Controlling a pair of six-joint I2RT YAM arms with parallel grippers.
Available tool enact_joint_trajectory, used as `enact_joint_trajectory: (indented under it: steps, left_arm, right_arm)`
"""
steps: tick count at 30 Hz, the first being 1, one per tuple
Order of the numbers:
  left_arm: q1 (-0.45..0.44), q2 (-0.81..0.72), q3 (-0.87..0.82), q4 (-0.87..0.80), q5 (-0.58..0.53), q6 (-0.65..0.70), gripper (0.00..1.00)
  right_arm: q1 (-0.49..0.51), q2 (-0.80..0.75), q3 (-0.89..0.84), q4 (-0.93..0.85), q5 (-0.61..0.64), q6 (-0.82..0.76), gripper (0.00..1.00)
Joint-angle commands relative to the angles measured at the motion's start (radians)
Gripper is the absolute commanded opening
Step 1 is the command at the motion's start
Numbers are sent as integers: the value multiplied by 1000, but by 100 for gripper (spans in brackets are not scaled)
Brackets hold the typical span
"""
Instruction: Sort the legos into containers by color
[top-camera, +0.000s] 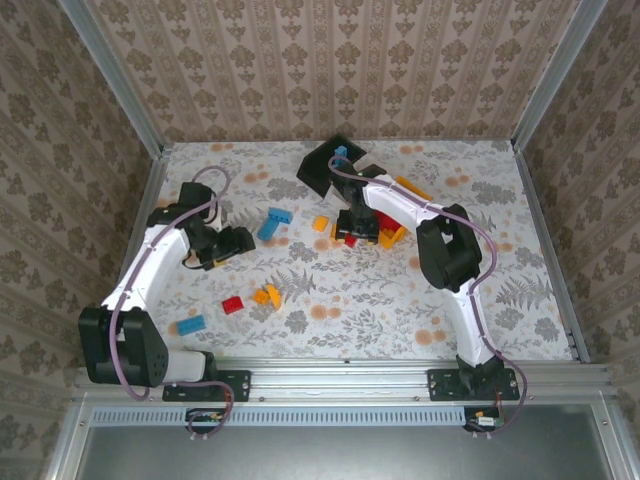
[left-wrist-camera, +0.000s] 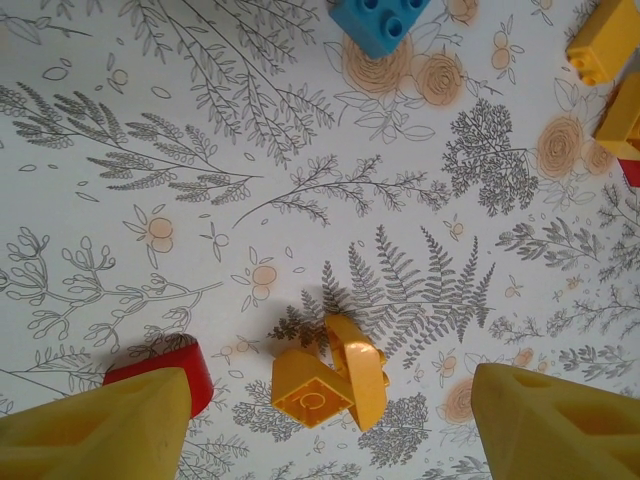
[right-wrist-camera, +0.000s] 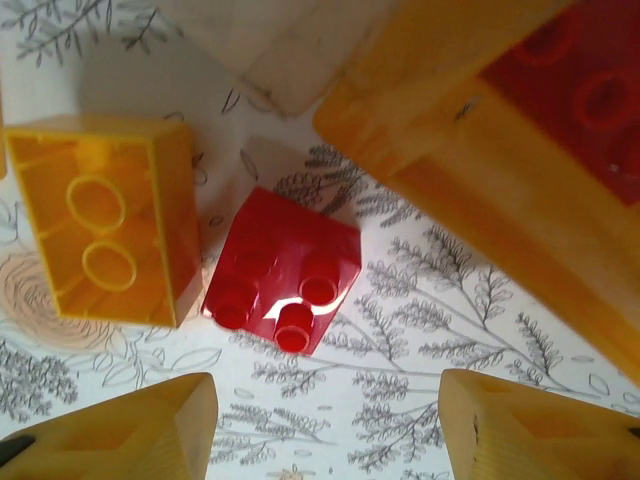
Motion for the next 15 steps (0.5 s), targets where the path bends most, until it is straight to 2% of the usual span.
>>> enact_joint_trajectory:
  steps: [1,15]
  left_arm:
    - [19,-17,-10,-26,31,26,75]
    - [35,-23,16,-82,39,51,75]
  right_arm:
    - [-15,30,39,-25,44,43,61]
    - [-30,109,67,41,15,76,60]
